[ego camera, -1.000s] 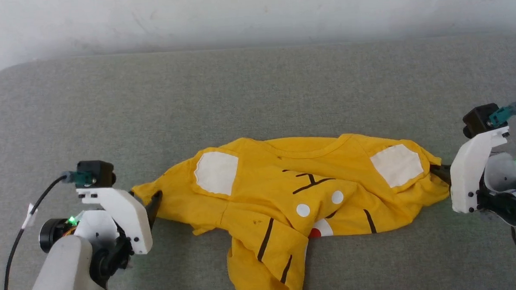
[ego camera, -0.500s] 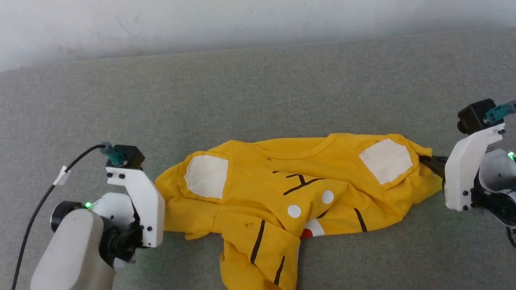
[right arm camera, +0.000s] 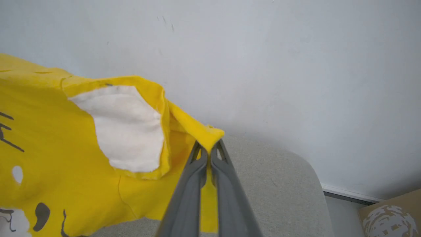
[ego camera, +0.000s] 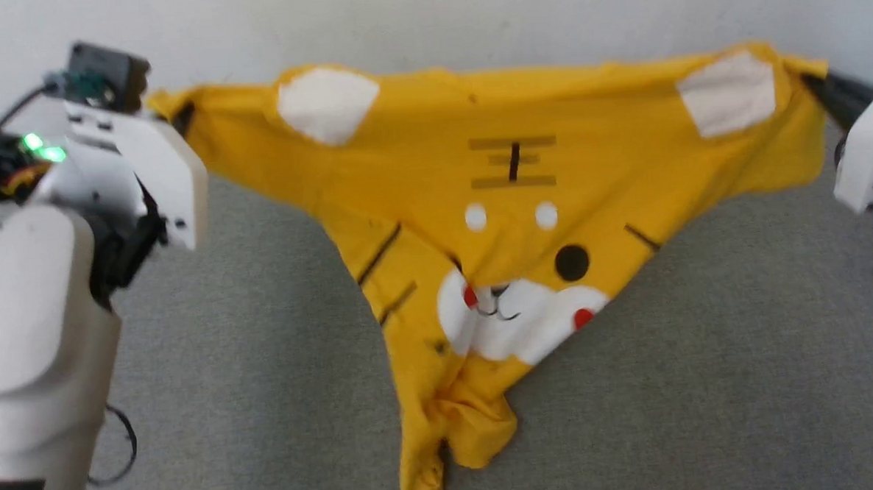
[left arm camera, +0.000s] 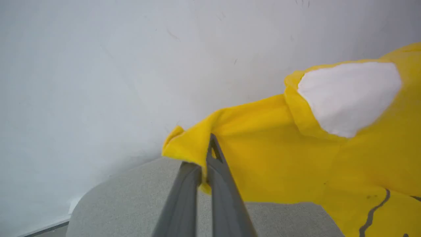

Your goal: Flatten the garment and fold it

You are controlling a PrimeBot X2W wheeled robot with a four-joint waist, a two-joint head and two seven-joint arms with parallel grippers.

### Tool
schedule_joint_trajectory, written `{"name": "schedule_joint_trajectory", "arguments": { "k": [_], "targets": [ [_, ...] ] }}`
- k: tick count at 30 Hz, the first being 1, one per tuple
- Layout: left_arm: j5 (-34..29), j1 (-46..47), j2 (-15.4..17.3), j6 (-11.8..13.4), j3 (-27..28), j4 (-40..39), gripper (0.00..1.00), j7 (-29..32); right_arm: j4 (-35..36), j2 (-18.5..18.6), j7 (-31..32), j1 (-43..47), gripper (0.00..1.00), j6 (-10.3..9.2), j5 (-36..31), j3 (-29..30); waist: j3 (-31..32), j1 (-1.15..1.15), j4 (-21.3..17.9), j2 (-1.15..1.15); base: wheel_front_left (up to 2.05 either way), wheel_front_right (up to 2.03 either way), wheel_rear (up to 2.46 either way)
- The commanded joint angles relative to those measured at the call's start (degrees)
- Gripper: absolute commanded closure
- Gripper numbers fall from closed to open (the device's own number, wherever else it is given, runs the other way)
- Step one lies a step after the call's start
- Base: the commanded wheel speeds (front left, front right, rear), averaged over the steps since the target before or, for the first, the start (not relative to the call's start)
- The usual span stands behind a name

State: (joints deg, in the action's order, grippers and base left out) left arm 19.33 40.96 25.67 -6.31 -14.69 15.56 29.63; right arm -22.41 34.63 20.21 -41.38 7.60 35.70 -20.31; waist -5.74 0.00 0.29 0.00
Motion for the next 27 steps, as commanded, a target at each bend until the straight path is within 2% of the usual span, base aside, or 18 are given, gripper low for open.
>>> {"name": "schedule_joint_trajectory", "arguments": {
  "k": [1,6,10,16,22,27],
  "targets": [
    [-1.1,1.99,0.23,0.58,0.09,1.17,1.0,-1.47,-0.79,0.16,-0.95,-2.23,1.0,-0.11,-0.57,0.34,-0.57,0.0,-1.23,0.0,0.0,0.0,0.0],
    [-5.25,12.89,-0.58,2.29,0.16,8.34,1.0,-11.93,-5.46,-0.62,-6.33,-14.44,1.0,-0.11,-2.93,-0.16,-4.3,0.0,-2.56,0.0,0.0,0.0,0.0],
    [-8.16,22.53,-0.77,3.67,0.19,14.47,1.0,-20.35,-9.83,-1.82,-13.48,-25.26,1.0,-0.11,-6.4,-0.43,-7.45,0.0,-3.18,0.0,0.0,0.0,0.0],
    [-10.27,33.59,-0.8,5.16,0.48,21.8,1.0,-29.91,-17.1,-4.44,-21.83,-37.25,1.0,-0.11,-9.71,-2.32,-9.59,0.0,-3.08,0.0,0.0,0.0,0.0],
    [-9.86,38.44,-1.26,4.98,0.68,27.91,1.0,-34.48,-23.09,-7.27,-25.77,-42.38,1.0,-0.11,-9.42,-7.92,-11.38,0.0,-2.57,0.0,0.0,0.0,0.0],
    [-8.01,37.33,-3.01,4.68,1.09,32.6,1.0,-36.85,-26.65,-9.54,-27.18,-41.98,1.0,-0.11,-6.3,-13.38,-14.14,0.0,-2.04,0.0,0.0,0.0,0.0]
  ]
}}
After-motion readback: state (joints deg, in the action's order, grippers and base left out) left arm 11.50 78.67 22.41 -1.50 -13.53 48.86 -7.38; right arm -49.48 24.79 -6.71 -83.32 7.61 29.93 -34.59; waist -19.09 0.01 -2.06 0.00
